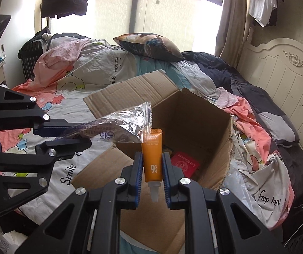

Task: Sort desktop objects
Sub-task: 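Carry the swab bag in the left tool and orange tube in the right tool to the box, then open the right tool to drop the orange tube while the left tool drops the swab bag, then withdraw both tools from the cardboard box back over the bed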

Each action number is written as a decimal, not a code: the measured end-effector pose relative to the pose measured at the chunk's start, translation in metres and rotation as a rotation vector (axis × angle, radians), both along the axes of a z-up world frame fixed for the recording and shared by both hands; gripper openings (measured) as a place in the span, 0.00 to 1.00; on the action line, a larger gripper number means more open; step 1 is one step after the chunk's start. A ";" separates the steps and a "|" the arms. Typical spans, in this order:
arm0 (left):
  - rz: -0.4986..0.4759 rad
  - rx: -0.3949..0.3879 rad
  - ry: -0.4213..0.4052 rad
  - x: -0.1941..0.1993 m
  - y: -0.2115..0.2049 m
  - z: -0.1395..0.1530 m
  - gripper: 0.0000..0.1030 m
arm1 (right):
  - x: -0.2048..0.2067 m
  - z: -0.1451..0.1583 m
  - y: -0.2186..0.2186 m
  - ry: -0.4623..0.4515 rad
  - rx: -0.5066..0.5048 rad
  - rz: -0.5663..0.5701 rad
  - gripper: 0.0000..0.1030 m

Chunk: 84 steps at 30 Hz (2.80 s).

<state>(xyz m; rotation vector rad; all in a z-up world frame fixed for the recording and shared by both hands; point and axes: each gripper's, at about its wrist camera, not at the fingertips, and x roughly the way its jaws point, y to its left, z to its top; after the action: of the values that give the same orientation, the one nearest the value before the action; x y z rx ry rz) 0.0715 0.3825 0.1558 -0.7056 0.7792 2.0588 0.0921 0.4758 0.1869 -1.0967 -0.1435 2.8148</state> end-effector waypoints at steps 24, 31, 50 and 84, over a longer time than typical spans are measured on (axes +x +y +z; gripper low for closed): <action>-0.031 -0.008 -0.044 -0.021 0.060 -0.010 0.12 | -0.012 -0.017 0.051 -0.031 -0.021 -0.061 0.17; -0.020 -0.014 -0.045 -0.023 0.062 -0.011 0.12 | -0.010 -0.017 0.054 -0.015 -0.039 -0.076 0.41; 0.010 0.021 -0.011 -0.020 0.049 0.000 0.88 | -0.002 -0.021 0.054 -0.015 -0.046 -0.098 0.44; 0.168 0.028 0.038 -0.021 -0.052 0.014 1.00 | -0.007 -0.001 -0.026 0.005 -0.033 -0.073 0.76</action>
<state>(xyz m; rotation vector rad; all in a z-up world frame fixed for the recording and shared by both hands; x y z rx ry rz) 0.0505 0.3302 0.1701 -0.7401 0.7319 2.2359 0.0852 0.4503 0.1856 -1.0791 -0.0557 2.7646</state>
